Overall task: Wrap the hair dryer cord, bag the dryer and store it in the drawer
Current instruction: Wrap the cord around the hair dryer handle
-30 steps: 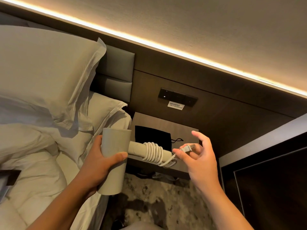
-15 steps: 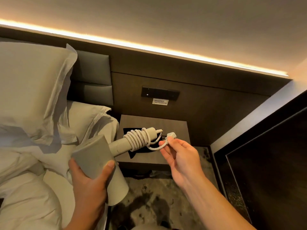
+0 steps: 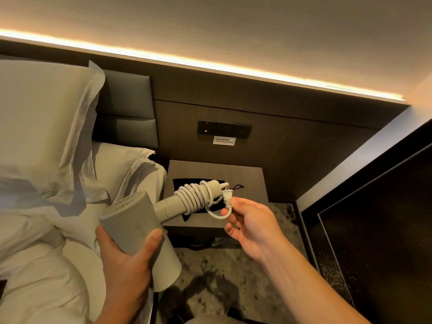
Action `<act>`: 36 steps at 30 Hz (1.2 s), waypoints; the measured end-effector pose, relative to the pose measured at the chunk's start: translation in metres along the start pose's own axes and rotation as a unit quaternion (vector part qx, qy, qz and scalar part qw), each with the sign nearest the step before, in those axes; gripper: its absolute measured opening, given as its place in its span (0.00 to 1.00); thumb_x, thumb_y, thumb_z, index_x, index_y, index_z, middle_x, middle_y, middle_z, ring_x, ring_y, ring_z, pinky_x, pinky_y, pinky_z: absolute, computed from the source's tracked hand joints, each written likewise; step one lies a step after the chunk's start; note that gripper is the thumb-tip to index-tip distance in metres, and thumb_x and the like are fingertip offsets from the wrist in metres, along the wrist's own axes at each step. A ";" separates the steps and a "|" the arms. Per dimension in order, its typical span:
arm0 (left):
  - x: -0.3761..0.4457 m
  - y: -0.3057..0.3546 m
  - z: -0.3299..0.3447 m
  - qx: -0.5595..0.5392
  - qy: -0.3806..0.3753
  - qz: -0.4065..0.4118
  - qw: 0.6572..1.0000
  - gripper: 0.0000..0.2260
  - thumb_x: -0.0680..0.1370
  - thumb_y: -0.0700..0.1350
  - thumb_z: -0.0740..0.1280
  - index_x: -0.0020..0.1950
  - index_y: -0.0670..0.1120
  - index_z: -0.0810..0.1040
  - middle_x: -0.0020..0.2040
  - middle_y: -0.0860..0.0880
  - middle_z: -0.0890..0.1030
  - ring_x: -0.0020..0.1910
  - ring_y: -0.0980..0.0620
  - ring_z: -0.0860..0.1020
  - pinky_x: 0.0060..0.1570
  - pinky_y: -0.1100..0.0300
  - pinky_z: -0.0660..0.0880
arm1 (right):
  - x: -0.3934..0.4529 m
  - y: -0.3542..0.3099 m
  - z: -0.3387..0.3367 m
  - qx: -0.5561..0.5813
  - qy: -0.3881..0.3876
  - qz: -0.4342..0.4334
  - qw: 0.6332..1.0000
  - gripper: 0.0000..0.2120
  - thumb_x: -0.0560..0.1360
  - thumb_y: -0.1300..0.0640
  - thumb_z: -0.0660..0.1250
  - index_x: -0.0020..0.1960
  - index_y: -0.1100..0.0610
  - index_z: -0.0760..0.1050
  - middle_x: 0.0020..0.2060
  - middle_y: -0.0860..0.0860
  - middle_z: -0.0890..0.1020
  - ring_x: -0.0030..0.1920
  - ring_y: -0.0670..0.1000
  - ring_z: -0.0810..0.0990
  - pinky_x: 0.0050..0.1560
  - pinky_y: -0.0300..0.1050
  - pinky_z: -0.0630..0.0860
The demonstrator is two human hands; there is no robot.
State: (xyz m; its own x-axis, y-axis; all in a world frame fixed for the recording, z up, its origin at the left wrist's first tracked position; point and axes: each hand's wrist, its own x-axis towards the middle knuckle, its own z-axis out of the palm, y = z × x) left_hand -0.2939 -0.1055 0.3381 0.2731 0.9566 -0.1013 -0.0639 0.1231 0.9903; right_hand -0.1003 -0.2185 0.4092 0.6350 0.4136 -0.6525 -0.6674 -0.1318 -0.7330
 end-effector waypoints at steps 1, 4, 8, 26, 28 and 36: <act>0.000 0.000 -0.001 -0.004 0.001 0.001 1.000 0.44 0.51 0.71 0.80 0.64 0.65 0.69 0.57 0.51 0.79 0.55 0.42 0.80 0.51 0.39 0.80 | 0.000 0.001 0.000 -0.005 -0.005 0.001 1.000 0.07 0.79 0.61 0.66 0.53 0.58 0.83 0.40 0.56 0.86 0.33 0.48 0.83 0.31 0.43 0.77; 0.001 0.001 -0.003 -0.014 -0.010 -0.001 1.000 0.42 0.54 0.68 0.82 0.63 0.65 0.69 0.60 0.46 0.79 0.55 0.33 0.81 0.52 0.30 0.79 | 0.001 -0.001 -0.001 -0.019 -0.013 -0.012 1.000 0.07 0.79 0.61 0.66 0.53 0.60 0.83 0.37 0.56 0.85 0.33 0.48 0.80 0.29 0.42 0.75; 0.005 0.008 -0.005 -0.033 -0.027 -0.011 0.999 0.41 0.54 0.66 0.83 0.64 0.66 0.70 0.61 0.41 0.79 0.55 0.28 0.80 0.52 0.26 0.77 | 0.002 -0.005 -0.006 -0.025 -0.014 -0.035 0.999 0.06 0.78 0.63 0.67 0.51 0.60 0.83 0.37 0.56 0.86 0.36 0.51 0.81 0.29 0.41 0.74; 0.008 0.014 -0.004 -0.036 -0.086 -0.044 0.995 0.34 0.58 0.60 0.80 0.61 0.66 0.71 0.61 0.39 0.78 0.56 0.29 0.79 0.53 0.25 0.76 | 0.003 -0.001 -0.017 -0.012 0.034 -0.089 0.995 0.14 0.71 0.70 0.73 0.53 0.58 0.77 0.40 0.57 0.88 0.38 0.52 0.87 0.34 0.41 0.80; 0.009 0.013 -0.004 -0.046 -0.094 -0.053 0.993 0.34 0.59 0.58 0.79 0.62 0.64 0.71 0.60 0.38 0.78 0.55 0.28 0.80 0.52 0.25 0.77 | 0.006 0.002 -0.017 -0.058 0.077 -0.117 0.988 0.15 0.70 0.68 0.75 0.51 0.56 0.75 0.40 0.56 0.88 0.37 0.51 0.87 0.31 0.41 0.79; 0.015 0.006 -0.003 -0.107 -0.127 -0.102 0.981 0.27 0.68 0.45 0.74 0.66 0.54 0.73 0.52 0.35 0.81 0.37 0.41 0.85 0.32 0.45 0.82 | 0.009 0.000 -0.023 -0.095 0.070 -0.150 0.982 0.06 0.72 0.64 0.75 0.47 0.59 0.79 0.37 0.55 0.86 0.36 0.52 0.86 0.32 0.43 0.80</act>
State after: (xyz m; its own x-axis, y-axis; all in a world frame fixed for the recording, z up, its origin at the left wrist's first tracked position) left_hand -0.2931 -0.0897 0.3423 0.5303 0.8126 -0.2418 -0.1754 0.3842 0.9065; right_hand -0.0854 -0.2358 0.3992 0.8483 0.3332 -0.4115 -0.3654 -0.1939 -0.9104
